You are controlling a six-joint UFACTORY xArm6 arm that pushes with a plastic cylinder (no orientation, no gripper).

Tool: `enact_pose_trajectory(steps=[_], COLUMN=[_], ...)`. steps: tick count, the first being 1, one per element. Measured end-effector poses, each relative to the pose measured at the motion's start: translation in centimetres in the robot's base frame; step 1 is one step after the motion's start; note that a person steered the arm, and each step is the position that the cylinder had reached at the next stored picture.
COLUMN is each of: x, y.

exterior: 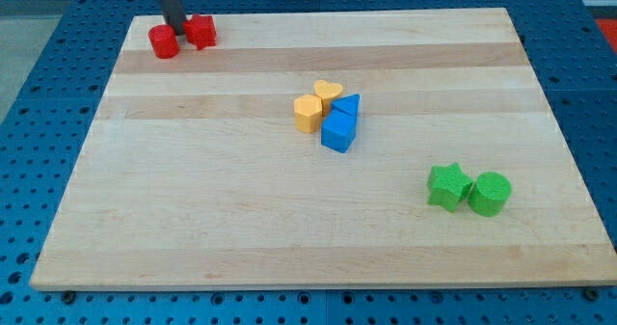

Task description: Move the red blocks slightly towards right side

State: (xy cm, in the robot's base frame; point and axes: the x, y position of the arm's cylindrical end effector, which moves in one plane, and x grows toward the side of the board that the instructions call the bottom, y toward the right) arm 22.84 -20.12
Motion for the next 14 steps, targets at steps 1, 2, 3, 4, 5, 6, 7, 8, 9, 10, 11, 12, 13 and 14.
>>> enact_pose_trajectory(steps=[1,2,3,4,5,6,7,8,9,10,11,12,13,14], x=[-0.1,-0.3,-3.7,-3.7,-2.0,2.8,3.9,1.4,0.2,-0.4,1.2,1.8,3.3,10.2], y=[6.2,8.1,2.2,-3.3,-10.1,-9.8,-6.7,-3.4,-1.8,-1.5,1.6,3.3,2.0,-0.3])
